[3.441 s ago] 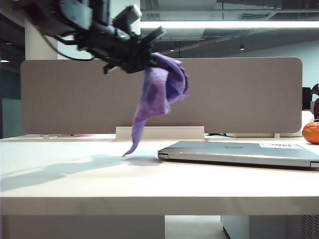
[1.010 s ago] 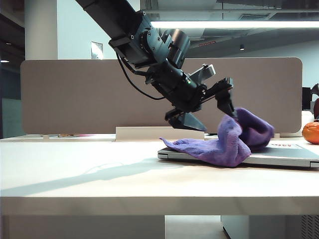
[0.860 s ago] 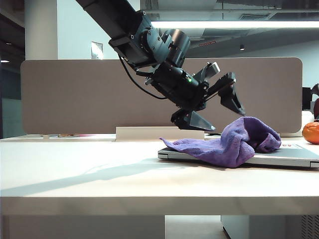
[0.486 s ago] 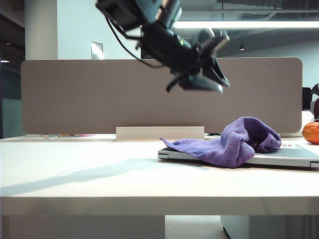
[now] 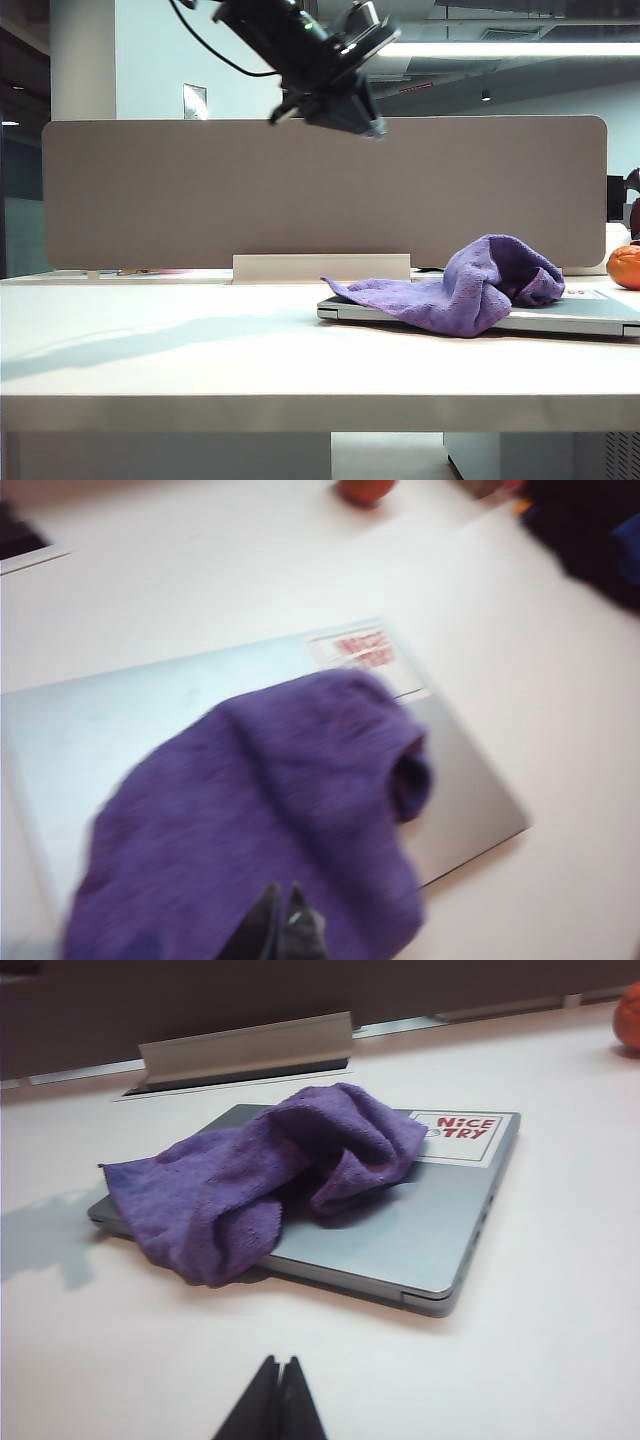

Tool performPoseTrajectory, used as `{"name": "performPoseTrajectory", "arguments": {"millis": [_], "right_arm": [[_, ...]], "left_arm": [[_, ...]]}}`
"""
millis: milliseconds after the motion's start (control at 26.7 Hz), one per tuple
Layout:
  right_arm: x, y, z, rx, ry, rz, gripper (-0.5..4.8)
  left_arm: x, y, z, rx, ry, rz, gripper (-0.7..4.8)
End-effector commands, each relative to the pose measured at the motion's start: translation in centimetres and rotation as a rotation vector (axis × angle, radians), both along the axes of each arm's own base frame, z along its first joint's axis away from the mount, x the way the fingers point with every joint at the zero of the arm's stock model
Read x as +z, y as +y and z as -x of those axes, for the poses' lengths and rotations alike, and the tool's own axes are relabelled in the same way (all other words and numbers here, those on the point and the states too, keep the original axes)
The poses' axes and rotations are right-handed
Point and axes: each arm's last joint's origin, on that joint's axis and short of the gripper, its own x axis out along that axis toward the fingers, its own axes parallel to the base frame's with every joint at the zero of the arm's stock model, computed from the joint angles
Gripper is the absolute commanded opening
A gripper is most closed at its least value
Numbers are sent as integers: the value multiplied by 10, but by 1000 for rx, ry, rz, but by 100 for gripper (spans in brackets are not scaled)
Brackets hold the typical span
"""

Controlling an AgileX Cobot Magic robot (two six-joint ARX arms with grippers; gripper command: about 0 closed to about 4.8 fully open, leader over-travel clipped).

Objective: Pick up the purple rag and put it over the laptop.

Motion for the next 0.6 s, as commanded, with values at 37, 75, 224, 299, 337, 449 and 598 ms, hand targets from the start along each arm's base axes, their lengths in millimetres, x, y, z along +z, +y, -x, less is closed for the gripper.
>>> {"name": "performPoseTrajectory", "arguments": {"millis": [37, 75, 224, 299, 337, 449, 598], "right_arm": [[-1, -1, 0, -44, -6, 31, -8], [-1, -1, 0, -45, -5, 42, -8], [-2, -2, 0, -53, -5, 87, -8], [-3, -3, 0, -90, 5, 102, -8], [-3, -3, 0, -97, 6, 103, -8], [-3, -3, 0, -96, 6, 102, -8], [-4, -3, 0, -96, 12, 104, -8]], "left_arm": [[11, 13, 5, 12, -36, -70, -6], [13, 14, 6, 12, -37, -77, -6], [32, 24, 19, 18, -108, -132, -6], [43, 28, 25, 19, -129, -118, -6], [48, 30, 28, 21, -138, -113, -6], [63, 46, 34, 55, -159, -122, -6], [73, 73, 42, 107, -133, -171, -6]]}}
